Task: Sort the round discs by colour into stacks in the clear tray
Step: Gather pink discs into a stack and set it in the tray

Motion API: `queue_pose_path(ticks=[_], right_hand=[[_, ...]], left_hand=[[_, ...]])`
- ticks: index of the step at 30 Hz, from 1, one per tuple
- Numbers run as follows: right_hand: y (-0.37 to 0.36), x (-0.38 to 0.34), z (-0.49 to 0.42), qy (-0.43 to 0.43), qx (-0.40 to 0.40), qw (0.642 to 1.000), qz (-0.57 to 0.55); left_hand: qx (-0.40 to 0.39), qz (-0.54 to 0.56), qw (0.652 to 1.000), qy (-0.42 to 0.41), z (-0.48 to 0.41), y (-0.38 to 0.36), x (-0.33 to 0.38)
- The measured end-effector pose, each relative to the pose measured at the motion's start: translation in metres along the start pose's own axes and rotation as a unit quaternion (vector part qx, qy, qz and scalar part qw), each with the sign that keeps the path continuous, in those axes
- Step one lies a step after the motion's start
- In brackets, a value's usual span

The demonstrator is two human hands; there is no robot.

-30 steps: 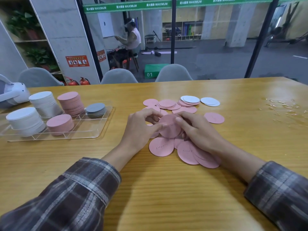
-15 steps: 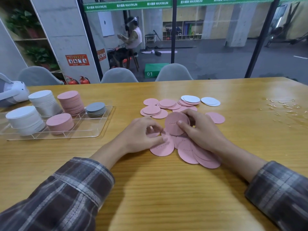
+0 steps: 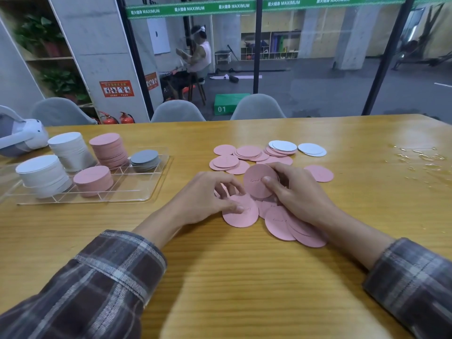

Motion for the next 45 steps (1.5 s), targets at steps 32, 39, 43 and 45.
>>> queue_pose_path(ticks=[32, 39, 43, 45], right_hand=[[-0.002, -0.002, 0.001, -0.003, -0.035, 0.999, -0.004], [0.0, 0.0, 0.0, -0.005, -0.003, 1.0, 0.005], [0.001, 0.001, -0.001, -0.013, 0.005, 1.0, 0.0], [0.002, 0.001, -0.002, -0.018, 0.007, 1.0, -0.004]], left_hand=[[0.048, -0.133, 0.988, 0.067, 0.001, 0.002, -0.03], [0.054, -0.085, 0.991, 0.088, 0.0, 0.006, -0.029], [0.093, -0.025, 0.993, 0.068, -0.001, 0.008, -0.027], [0.114, 0.0, 0.992, 0.045, -0.003, 0.011, -0.024]])
Point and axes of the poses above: each hand's wrist, its own z-axis away from the middle knuckle, its own y-axis out of the back of the hand, x = y × z, the point moved 1 cm from there along -z, towards the middle knuckle, and after that the axes turned 15 degrees about -y, right-handed, at the moved point
